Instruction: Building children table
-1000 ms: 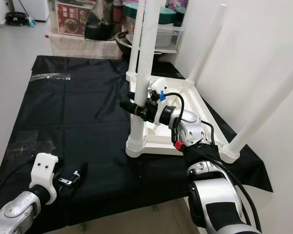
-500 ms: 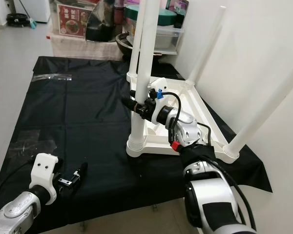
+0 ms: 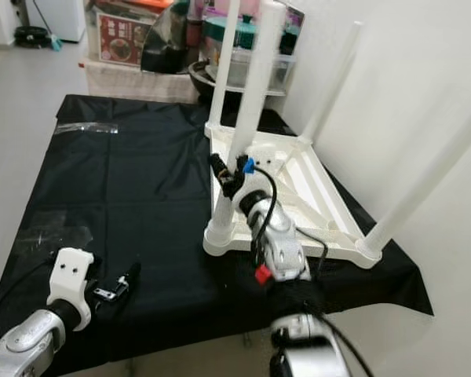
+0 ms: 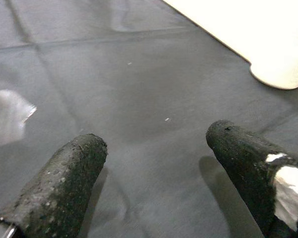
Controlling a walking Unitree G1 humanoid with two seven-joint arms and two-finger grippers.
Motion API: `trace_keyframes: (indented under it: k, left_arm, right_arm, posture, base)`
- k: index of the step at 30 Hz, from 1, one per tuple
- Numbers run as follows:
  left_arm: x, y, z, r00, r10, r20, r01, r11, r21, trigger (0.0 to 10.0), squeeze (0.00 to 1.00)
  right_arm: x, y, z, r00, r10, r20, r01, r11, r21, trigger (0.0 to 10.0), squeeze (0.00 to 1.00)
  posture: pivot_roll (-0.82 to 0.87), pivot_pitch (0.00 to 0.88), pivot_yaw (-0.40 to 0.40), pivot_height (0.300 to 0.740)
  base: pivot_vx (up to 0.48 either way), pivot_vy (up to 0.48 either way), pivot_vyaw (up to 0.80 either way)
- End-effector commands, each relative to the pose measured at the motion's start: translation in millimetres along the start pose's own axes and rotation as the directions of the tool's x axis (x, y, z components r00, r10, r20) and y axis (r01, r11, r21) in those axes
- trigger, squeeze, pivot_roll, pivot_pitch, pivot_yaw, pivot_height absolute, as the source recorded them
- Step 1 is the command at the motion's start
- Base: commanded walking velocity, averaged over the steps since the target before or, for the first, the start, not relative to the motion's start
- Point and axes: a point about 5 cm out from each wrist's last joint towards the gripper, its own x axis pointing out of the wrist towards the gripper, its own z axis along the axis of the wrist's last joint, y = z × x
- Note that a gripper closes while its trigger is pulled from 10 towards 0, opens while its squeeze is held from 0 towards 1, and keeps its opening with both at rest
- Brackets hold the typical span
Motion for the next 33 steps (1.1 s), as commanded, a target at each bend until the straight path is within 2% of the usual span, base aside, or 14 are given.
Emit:
trace_keyframes:
  k: [1,3,4,6,11,14,24,27,28,33]
  left_arm:
    - [1.2,-5.3,-2,1.0,-0.015,-0.003,0.015,1.0,-0.003,10.0,0.0]
    - [1.8,-4.8,-2,1.0,-0.014,-0.003,0.014,1.0,-0.002,10.0,0.0]
    - [1.8,-4.8,-2,1.0,-0.014,-0.003,0.014,1.0,-0.002,10.0,0.0]
    - [2.1,-4.3,-2,1.0,-0.014,-0.003,0.014,1.0,-0.002,10.0,0.0]
    - [2.3,-4.0,-2,1.0,-0.013,-0.003,0.013,1.0,-0.002,10.0,0.0]
    - [2.2,-3.9,-2,1.0,-0.011,-0.004,0.011,1.0,-0.001,10.0,0.0]
    - [1.6,-3.8,-2,1.0,-0.004,-0.01,0.004,1.0,0.0,10.0,0.0]
    - [2.7,-2.7,-2,1.0,0.004,-0.013,-0.004,1.0,0.001,10.0,0.0]
    - [2.7,-2.7,-2,1.0,0.004,-0.013,-0.004,1.0,0.001,10.0,0.0]
    - [3.8,-2.9,-3,1.0,0.006,-0.018,-0.006,1.0,0.006,10.0,0.0]
  right_arm:
    - [-13.5,-15.6,-27,0.985,-0.129,-0.117,0.131,0.991,0.003,0.0,0.0]
    - [-22.3,-16.2,-26,0.963,-0.254,-0.092,0.254,0.967,-0.002,0.0,0.0]
    - [-22.3,-16.2,-26,0.963,-0.254,-0.092,0.254,0.967,-0.002,0.0,0.0]
    - [-26.6,-17.7,-22,0.936,-0.345,-0.072,0.344,0.939,-0.022,0.0,0.0]
    - [-29.9,-19.7,-19,0.896,-0.437,-0.079,0.435,0.9,-0.044,0.0,0.0]
    - [-31.4,-23.9,-17,0.852,-0.515,-0.092,0.513,0.857,-0.044,0.0,0.0]
    - [-36.0,-18.6,-21,0.776,-0.611,-0.156,0.61,0.79,-0.061,0.0,0.0]
    - [-37.8,-20.8,-22,0.73,-0.661,-0.173,0.661,0.747,-0.062,0.0,0.0]
    - [-37.8,-20.8,-22,0.73,-0.661,-0.173,0.661,0.747,-0.062,0.0,0.0]
    - [-39.1,-26.5,-25,0.677,-0.706,-0.206,0.713,0.699,-0.053,0.0,0.0]
  posture:
    - [0.08,0.0,-0.161,0.74]
    - [0.08,0.0,-0.16,0.74]
    - [0.08,0.0,-0.16,0.74]
    - [0.08,0.0,-0.158,0.74]
    - [0.08,0.0,-0.159,0.74]
    - [0.09,0.0,-0.163,0.74]
    - [0.09,0.0,-0.167,0.74]
    - [0.09,0.0,-0.166,0.74]
    - [0.09,0.0,-0.166,0.74]
    - [0.09,0.0,-0.163,0.74]
  base:
    - [0.0,0.0,0.0]
    - [0.0,0.0,0.0]
    - [0.0,0.0,0.0]
    - [0.0,0.0,0.0]
    - [0.0,0.0,0.0]
    - [0.0,0.0,0.0]
    - [0.0,0.0,0.0]
    - [0.0,0.0,0.0]
    - [0.0,0.0,0.0]
    - [0.0,0.0,0.0]
